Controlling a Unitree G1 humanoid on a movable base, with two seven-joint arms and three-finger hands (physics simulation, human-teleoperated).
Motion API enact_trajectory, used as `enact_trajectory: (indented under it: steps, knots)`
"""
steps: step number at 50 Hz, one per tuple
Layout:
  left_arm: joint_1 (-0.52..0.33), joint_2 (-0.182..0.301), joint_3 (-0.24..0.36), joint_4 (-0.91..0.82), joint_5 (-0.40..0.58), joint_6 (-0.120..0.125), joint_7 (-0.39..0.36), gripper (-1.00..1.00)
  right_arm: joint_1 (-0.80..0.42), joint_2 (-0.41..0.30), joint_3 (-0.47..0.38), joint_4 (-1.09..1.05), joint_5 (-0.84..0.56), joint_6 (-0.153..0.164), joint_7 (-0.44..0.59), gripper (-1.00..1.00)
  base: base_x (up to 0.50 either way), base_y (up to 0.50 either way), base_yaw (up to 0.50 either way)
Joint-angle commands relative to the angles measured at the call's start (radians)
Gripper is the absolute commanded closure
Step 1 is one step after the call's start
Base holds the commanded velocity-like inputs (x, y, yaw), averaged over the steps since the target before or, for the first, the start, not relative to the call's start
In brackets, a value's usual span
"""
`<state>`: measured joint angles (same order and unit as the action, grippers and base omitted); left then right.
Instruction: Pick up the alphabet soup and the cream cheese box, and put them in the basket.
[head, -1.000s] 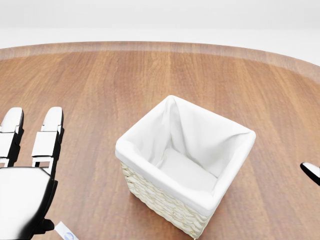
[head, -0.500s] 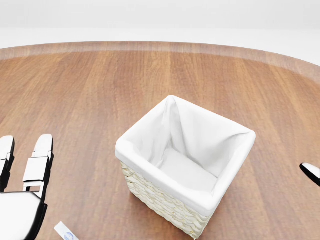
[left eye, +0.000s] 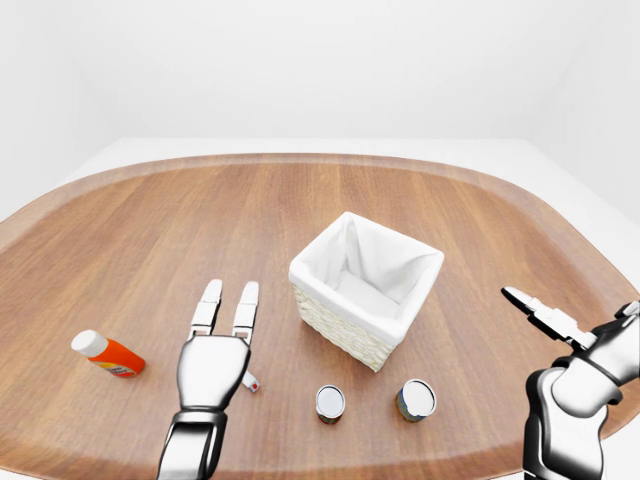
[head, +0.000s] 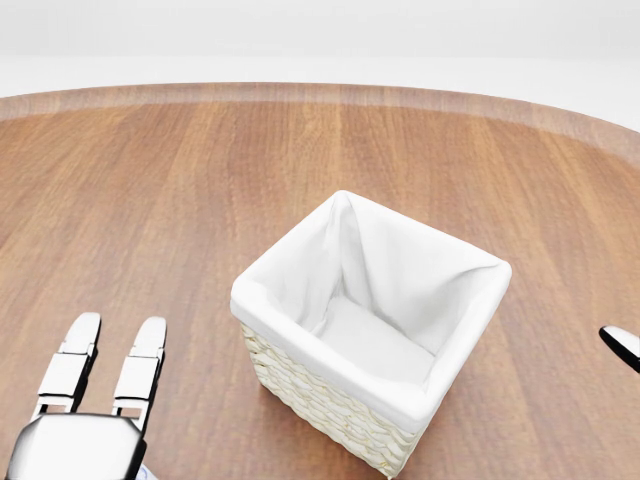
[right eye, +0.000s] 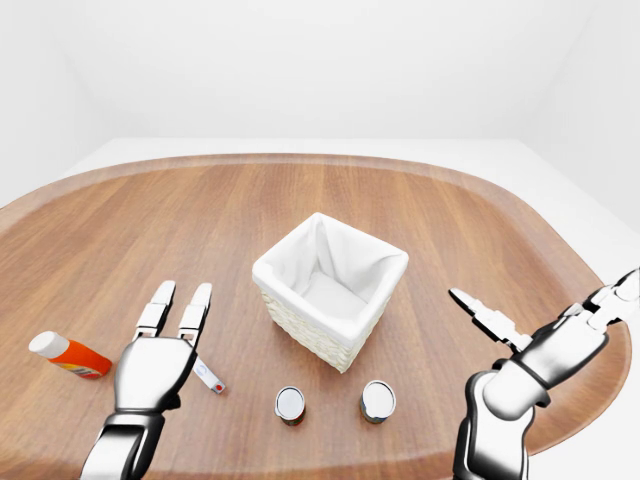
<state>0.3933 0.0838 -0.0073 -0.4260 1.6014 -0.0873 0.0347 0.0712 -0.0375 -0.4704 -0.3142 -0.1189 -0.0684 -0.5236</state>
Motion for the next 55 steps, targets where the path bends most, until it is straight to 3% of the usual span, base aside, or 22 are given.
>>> enact_trajectory:
  steps: [1,24,55]
  knots:
    - [-0.016,0.036,-0.066,0.135,0.052,0.000,0.070,-1.00,-0.001,-0.001,0.001,0.008,-0.002,-0.007,0.000,-1.00,0.00,0.00,0.00]
    - [-0.052,0.085,-0.094,0.371,-0.001,0.003,0.182,-1.00,0.000,0.000,0.003,0.009,-0.006,-0.009,0.000,-1.00,0.00,0.00,0.00]
    - [-0.139,0.105,-0.103,0.630,-0.043,0.024,0.288,-1.00,0.002,0.002,0.003,0.002,-0.009,-0.006,0.000,-1.00,0.00,0.00,0.00]
